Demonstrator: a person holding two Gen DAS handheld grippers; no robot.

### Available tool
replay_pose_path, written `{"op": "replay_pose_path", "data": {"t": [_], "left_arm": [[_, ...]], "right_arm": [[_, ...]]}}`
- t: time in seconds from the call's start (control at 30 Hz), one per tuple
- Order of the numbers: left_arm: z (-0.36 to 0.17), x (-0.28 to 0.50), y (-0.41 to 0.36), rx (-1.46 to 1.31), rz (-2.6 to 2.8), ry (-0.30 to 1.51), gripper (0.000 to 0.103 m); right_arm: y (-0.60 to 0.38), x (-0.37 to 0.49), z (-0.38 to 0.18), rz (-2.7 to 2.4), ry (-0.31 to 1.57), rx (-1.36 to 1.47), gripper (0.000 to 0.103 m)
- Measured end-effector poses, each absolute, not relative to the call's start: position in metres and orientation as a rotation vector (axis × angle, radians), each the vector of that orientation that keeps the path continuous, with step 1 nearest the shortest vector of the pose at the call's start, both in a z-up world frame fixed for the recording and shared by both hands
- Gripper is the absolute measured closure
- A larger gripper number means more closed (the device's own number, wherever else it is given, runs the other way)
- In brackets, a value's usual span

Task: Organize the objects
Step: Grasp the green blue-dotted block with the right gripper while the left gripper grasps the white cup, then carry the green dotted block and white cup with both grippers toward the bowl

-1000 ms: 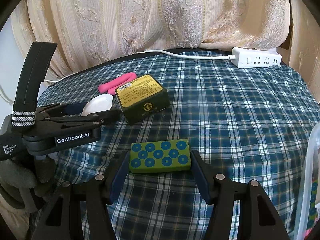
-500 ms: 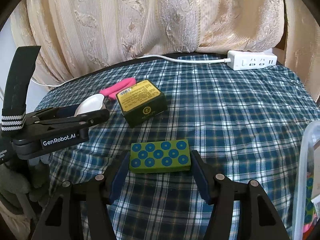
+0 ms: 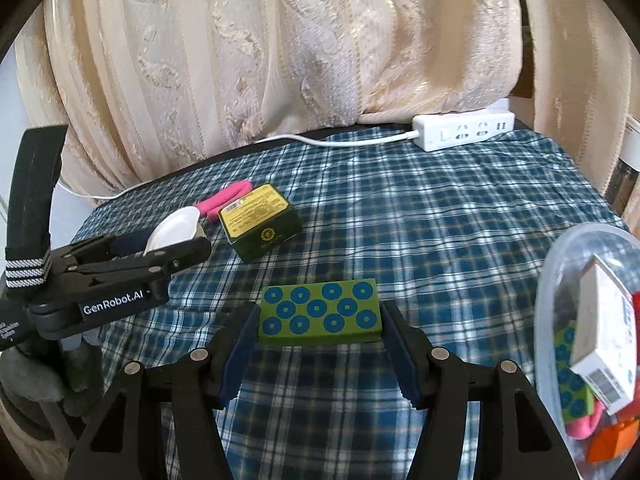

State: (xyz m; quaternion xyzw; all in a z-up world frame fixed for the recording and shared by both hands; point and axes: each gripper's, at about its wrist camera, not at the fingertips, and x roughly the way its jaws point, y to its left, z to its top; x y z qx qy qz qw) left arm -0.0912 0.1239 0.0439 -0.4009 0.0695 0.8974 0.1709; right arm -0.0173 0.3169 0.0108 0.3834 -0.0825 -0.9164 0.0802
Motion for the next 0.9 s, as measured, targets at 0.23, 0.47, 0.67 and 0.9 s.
{"op": "replay_pose_path", "data": {"t": [0.23, 0.47, 0.67, 0.9], "left_arm": [[0.05, -0.08, 0.14, -1.112, 2.526, 0.214, 0.035], [0.055, -0.069, 0.156, -1.085, 2.5, 0.231, 0.035], [0.061, -0.058, 0.17, -1.065, 2.475, 0.24, 0.035], [0.068, -0.045, 0.195, -1.036, 2.439, 0.253, 0.035]], "right_arm": [[0.338, -0.004, 0.024, -2.794, -0.293, 1.1, 0.039], [0.361, 0.01, 0.031, -2.845, -0.34, 1.063, 0.039], [0.381, 0.02, 0.036, -2.889, -0.391, 1.041, 0.039], [0.414, 0.037, 0.038, -2.96, -0.461, 1.016, 0.039]]}}
